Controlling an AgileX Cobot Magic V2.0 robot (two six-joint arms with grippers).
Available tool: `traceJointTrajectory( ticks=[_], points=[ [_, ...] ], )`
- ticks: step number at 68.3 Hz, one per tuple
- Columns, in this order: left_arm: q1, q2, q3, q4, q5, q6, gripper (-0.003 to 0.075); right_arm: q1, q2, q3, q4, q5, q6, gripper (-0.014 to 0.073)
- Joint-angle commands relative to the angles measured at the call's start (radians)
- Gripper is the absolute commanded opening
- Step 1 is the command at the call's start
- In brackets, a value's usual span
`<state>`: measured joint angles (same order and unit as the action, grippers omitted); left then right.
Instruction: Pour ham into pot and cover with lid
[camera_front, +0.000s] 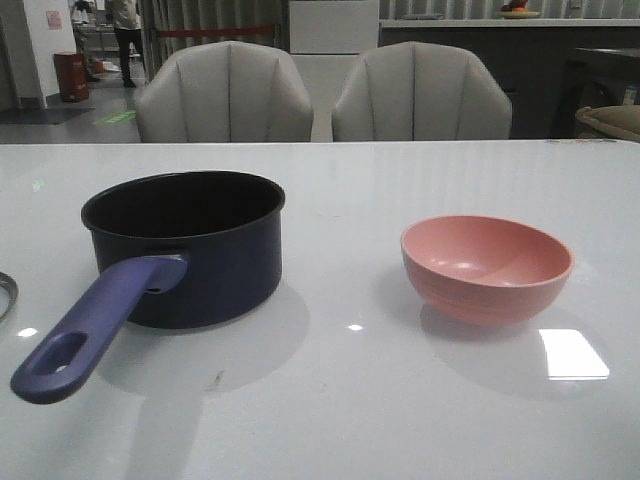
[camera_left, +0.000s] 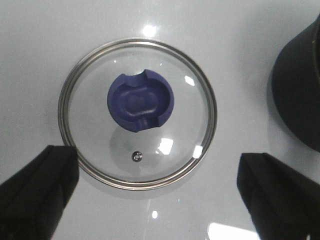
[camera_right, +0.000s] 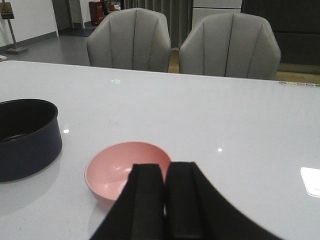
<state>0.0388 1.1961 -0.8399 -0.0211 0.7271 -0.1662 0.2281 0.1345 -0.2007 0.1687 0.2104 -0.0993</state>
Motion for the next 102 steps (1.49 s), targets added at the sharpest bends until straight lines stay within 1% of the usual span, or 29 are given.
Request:
traceJointTrajectory(
  ticks=[1, 8, 16, 20, 27, 51, 62, 74, 102],
  points=[
    [0.022, 0.068, -0.103, -0.005, 0.053, 0.010, 0.0691, 0.001, 0.009, -0.027, -0.004, -0.080, -0.010, 0.0150],
    [0.045, 0.169, -0.196, -0.011, 0.151, 0.076, 0.0691, 0.001, 0.009, -0.027, -0.004, -0.080, -0.010, 0.0150],
    [0.054, 0.272, -0.294, -0.011, 0.252, 0.081, 0.0691, 0.001, 0.009, -0.027, -0.004, -0.080, -0.010, 0.0150],
    [0.054, 0.324, -0.340, -0.019, 0.297, 0.118, 0.0691, 0.001, 0.009, -0.027, -0.004, -0.080, -0.010, 0.0150],
    [0.054, 0.397, -0.395, -0.053, 0.344, 0.158, 0.0691, 0.001, 0.009, -0.027, -0.004, -0.080, -0.010, 0.0150],
    [0.067, 0.539, -0.498, -0.053, 0.387, 0.158, 0.0691, 0.001, 0.009, -0.027, -0.004, -0.080, -0.010, 0.0150],
    [0.078, 0.572, -0.511, -0.053, 0.387, 0.160, 0.0691, 0.001, 0.009, -0.027, -0.004, -0.080, -0.010, 0.0150],
    [0.078, 0.602, -0.513, -0.065, 0.387, 0.208, 0.0691, 0.001, 0.009, -0.027, -0.004, -0.080, -0.010, 0.0150],
    [0.078, 0.658, -0.517, -0.065, 0.370, 0.208, 0.0691, 0.001, 0.009, -0.027, -0.004, -0.080, -0.010, 0.0150]
  ],
)
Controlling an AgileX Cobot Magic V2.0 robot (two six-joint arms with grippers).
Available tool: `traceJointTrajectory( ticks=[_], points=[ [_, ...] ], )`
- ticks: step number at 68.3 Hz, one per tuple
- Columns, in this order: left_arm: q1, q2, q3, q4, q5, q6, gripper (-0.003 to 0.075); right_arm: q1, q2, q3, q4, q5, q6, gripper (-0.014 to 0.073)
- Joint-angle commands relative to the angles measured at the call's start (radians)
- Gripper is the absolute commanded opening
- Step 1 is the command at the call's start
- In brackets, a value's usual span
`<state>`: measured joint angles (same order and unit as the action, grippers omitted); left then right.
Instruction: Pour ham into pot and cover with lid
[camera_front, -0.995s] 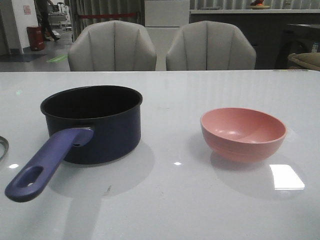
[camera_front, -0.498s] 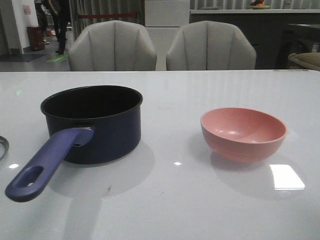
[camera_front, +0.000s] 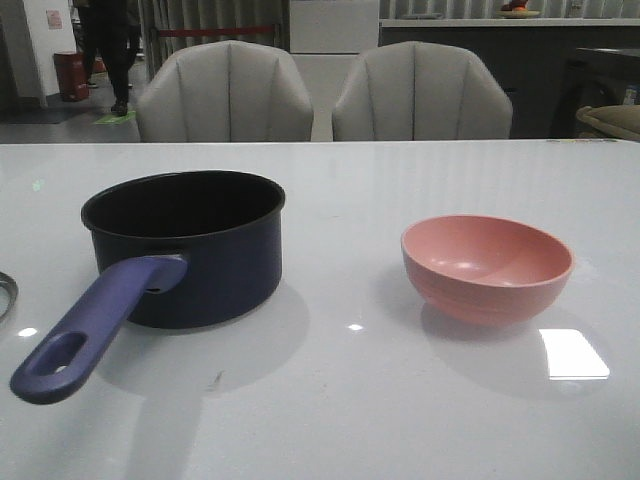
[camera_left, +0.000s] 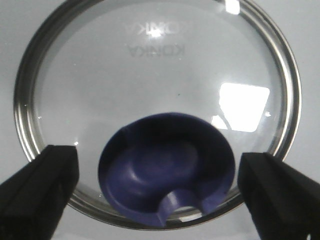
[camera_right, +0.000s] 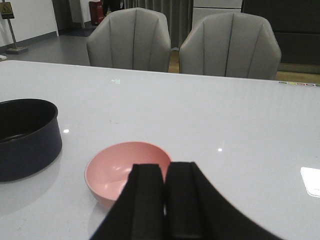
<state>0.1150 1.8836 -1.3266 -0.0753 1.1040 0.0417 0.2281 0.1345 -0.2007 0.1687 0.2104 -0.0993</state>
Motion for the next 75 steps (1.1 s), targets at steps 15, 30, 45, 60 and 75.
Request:
traceJointTrajectory(
  ticks=[15, 30, 45, 60, 75],
  points=[
    [0.002, -0.021, -0.035, -0.011, -0.030, 0.000, 0.0690, 0.001, 0.009, -0.027, -0.004, -0.080, -0.010, 0.0150],
    [0.002, -0.008, -0.037, -0.011, -0.044, 0.000, 0.0620, 0.001, 0.009, -0.027, -0.004, -0.080, -0.010, 0.0150],
    [0.002, -0.008, -0.048, -0.011, -0.035, 0.000, 0.0375, 0.001, 0.009, -0.027, -0.004, -0.080, -0.010, 0.0150],
    [0.002, -0.008, -0.052, -0.023, -0.034, 0.000, 0.0259, 0.001, 0.009, -0.027, -0.004, -0.080, -0.010, 0.0150],
    [0.002, -0.010, -0.052, -0.026, -0.034, 0.000, 0.0260, 0.001, 0.009, -0.027, -0.004, -0.080, -0.010, 0.0150]
  ],
)
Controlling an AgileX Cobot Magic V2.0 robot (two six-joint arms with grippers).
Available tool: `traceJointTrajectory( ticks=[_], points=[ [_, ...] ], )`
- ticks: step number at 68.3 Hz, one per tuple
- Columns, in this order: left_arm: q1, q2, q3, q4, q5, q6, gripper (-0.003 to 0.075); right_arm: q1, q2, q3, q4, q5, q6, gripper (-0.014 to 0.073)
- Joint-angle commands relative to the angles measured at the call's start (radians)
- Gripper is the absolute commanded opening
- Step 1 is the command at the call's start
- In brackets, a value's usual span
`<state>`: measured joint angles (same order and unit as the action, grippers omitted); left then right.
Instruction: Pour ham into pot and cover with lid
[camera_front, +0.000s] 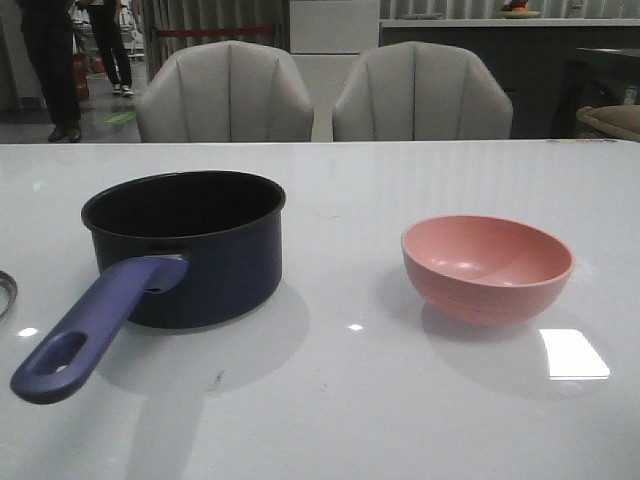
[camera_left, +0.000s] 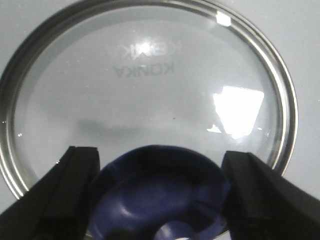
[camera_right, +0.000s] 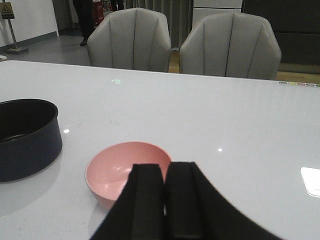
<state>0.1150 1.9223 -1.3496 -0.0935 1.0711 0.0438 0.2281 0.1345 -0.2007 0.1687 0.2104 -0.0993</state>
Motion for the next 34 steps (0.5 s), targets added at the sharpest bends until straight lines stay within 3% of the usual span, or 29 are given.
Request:
traceJointTrajectory(
  ticks=[1, 34],
  points=[
    [0.002, -0.049, -0.029, -0.008, -0.001, -0.002, 0.0260, 0.001, 0.009, -0.027, -0.004, -0.080, -0.010, 0.0150],
    [-0.002, -0.131, -0.159, -0.018, 0.043, -0.002, 0.0260, 0.001, 0.009, -0.027, -0.004, -0.080, -0.010, 0.0150]
  ],
)
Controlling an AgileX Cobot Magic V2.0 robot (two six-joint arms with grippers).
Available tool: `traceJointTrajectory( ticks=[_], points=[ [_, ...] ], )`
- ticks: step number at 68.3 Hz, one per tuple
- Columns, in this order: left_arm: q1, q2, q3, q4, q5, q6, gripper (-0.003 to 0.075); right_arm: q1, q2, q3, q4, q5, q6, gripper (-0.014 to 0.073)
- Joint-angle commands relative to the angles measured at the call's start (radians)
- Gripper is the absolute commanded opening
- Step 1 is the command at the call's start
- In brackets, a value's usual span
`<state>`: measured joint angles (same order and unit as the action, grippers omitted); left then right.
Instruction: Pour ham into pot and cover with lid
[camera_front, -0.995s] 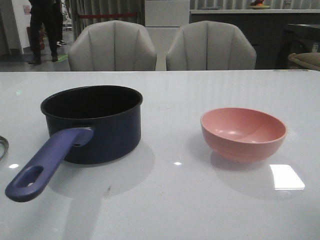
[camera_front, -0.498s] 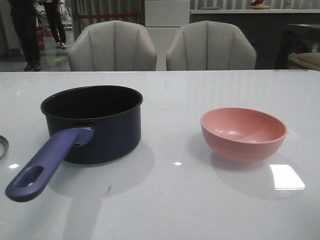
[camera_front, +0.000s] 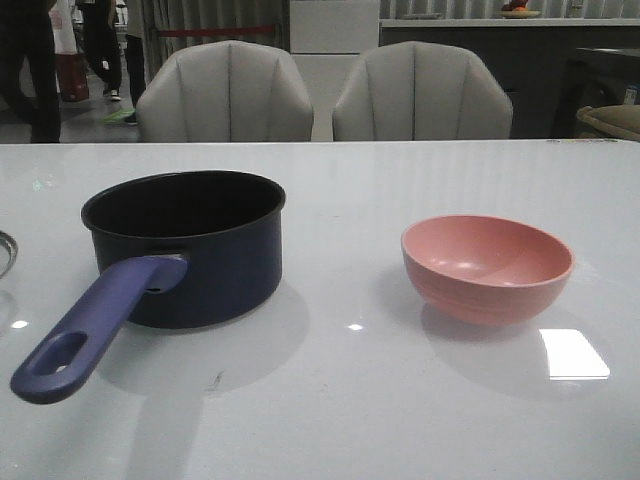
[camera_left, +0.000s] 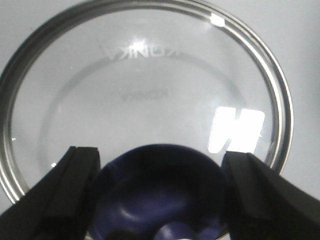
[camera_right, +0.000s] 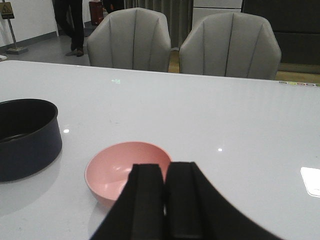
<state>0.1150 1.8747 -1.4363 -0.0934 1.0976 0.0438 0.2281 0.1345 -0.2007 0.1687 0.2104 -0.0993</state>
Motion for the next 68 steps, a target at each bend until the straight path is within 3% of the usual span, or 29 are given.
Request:
traceJointTrajectory(
  ticks=[1, 15, 47, 68],
  points=[
    [-0.003, -0.089, -0.081, -0.023, 0.019, -0.002, 0.0260, 0.001, 0.009, -0.027, -0.004, -0.080, -0.010, 0.0150],
    [-0.072, -0.123, -0.209, -0.075, 0.042, -0.002, 0.0260, 0.001, 0.009, -0.027, -0.004, -0.080, -0.010, 0.0150],
    [-0.399, -0.074, -0.346, -0.078, 0.037, -0.002, 0.0260, 0.001, 0.009, -0.027, -0.004, -0.080, -0.010, 0.0150],
    [-0.484, 0.008, -0.424, -0.078, 0.102, -0.002, 0.0260, 0.001, 0.009, -0.027, -0.004, -0.080, -0.010, 0.0150]
  ],
)
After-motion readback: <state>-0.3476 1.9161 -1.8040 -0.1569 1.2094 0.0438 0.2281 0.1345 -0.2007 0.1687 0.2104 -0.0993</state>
